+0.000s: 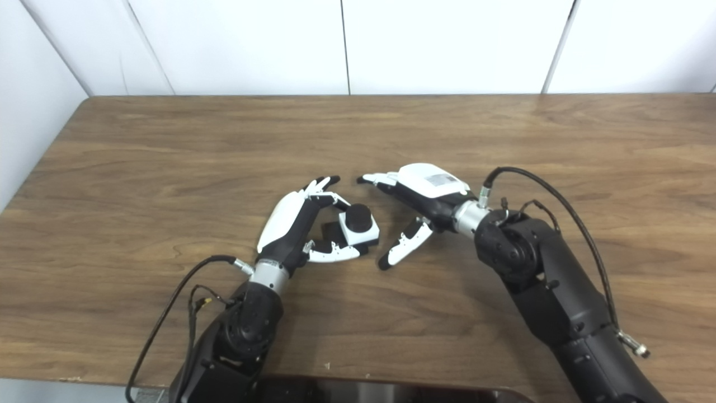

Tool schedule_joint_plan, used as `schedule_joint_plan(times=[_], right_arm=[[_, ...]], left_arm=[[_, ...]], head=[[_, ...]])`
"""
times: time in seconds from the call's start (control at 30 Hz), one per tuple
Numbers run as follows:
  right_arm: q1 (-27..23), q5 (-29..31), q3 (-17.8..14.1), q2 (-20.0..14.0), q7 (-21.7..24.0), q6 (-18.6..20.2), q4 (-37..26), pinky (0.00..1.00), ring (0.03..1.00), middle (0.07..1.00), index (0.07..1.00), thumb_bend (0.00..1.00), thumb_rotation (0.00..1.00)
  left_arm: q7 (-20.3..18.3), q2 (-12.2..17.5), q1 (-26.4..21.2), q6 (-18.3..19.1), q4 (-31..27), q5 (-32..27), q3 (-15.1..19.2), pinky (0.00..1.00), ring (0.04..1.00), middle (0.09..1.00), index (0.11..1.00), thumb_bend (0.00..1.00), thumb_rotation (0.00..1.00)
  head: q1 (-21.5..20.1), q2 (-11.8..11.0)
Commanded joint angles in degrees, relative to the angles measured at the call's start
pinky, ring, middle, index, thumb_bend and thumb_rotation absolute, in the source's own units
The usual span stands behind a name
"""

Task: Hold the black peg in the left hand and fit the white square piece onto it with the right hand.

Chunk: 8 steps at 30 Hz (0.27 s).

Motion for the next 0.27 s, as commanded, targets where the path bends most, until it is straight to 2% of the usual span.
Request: schedule_joint_plan(times=[0.0, 0.23], right_arm=[[-1.0, 1.0, -1.3, -0.1, -2.9, -0.2, -0.1, 0.93, 0.938, 0.932, 0.929, 0.93, 0.38], [0.6, 1.9, -3.3, -0.7, -7.4, 0.4, 1.6, 0.93, 0.932, 0.938, 0.968, 0.94, 0.41]], left_arm=[[-0.5, 0.5, -0.3, 0.8, 0.6, 0.1, 0.4, 1.00, 1.000, 0.954, 0.487, 0.52, 0.08], [-0.7, 0.4, -0.6, 1.0, 0.6, 0.3, 0.6, 1.00, 1.000, 0.956, 0.488, 0.52, 0.08]], head=[[0.0, 0.0], [-0.6, -0.5]])
